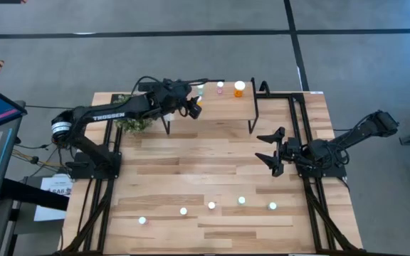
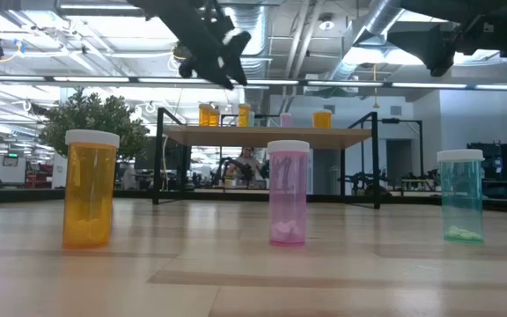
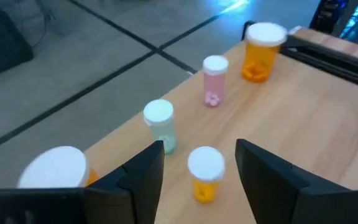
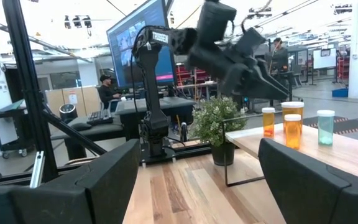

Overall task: Pick and place medicine bottles onto shelf by color
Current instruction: Put the small left pink pill bottle on the shelf

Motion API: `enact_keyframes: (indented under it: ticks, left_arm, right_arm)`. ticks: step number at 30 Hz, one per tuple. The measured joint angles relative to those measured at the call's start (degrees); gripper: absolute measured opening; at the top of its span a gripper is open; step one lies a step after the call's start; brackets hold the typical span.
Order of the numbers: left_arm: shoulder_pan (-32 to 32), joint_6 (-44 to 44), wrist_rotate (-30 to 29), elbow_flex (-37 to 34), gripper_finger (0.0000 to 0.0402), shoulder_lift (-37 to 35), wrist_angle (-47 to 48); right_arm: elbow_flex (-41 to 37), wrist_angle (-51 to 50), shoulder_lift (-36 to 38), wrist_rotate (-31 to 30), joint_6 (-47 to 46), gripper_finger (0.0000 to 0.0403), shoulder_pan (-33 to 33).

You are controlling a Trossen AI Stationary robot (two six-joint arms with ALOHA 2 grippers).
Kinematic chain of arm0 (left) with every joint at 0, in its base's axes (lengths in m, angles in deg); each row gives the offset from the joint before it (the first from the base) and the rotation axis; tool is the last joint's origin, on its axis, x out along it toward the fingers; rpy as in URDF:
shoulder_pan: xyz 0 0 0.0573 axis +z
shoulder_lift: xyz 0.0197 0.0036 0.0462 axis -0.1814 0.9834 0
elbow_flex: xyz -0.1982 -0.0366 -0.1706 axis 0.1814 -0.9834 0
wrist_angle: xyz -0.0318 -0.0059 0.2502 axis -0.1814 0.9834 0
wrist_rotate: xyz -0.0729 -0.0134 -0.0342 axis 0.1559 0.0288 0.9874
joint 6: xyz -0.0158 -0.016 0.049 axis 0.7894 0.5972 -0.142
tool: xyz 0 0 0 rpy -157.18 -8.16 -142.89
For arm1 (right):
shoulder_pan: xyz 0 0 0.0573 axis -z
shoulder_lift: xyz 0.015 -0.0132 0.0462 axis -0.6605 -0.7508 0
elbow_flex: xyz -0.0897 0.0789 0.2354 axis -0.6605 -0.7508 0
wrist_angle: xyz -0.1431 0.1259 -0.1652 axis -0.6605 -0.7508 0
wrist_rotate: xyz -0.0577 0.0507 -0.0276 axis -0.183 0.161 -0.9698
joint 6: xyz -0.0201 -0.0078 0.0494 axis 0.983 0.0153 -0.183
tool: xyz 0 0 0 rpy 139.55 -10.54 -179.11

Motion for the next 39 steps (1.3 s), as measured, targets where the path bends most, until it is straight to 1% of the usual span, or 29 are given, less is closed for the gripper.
enact_keyframes:
  ticks: [4,11,15,20,23,26,29,31,36,39]
  left_arm:
    - [-3.13,-3.55,-0.05,-0.23,0.0186,-4.81,0.87]
    - [-16.18,-5.2,-0.31,-3.96,0.0169,-14.45,1.52]
    - [-24.28,-4.06,-0.27,-7.99,0.0163,-16.68,2.97]
    - [-33.24,-1.01,0.09,-12.58,0.0163,-16.85,6.09]
    - [-37.65,1.69,2.32,-15.15,0.0163,-16.48,7.71]
    - [-41.36,6.9,4.54,-17.51,0.0163,-16.5,8.52]
    - [-44.73,11.8,5.52,-19.41,0.0163,-16.5,9.7]
    - [-46.82,15.22,6.44,-20.12,0.0163,-16.5,10.95]
    - [-51.36,25.09,10.05,-20.52,0.0162,-16.5,18.08]
    - [-53.32,29.76,13.52,-20.52,0.0162,-16.5,20.22]
  right_arm:
    - [0.0,0.0,0.0,0.01,0.0,0.0349,0.0]
    - [0.0,-0.04,0.02,0.01,0.02,0.0349,0.0]
    - [0.0,-0.04,0.04,-0.01,0.02,0.0352,0.0]
    - [0.0,-0.02,0.07,-0.01,-0.39,0.035,0.0]
    - [0.0,-0.01,0.06,-0.01,-0.42,0.0348,0.0]
    - [0.0,0.0,0.05,-0.01,-0.52,0.0348,0.0]
    - [0.0,0.0,0.05,-0.01,-0.52,0.0349,0.0]
    - [0.0,0.0,0.07,-0.01,-0.52,0.0351,0.0]
    - [0.0,0.0,0.04,-0.02,-0.52,0.0352,0.0]
    - [0.0,0.0,0.05,-0.03,-0.5,0.0349,0.0]
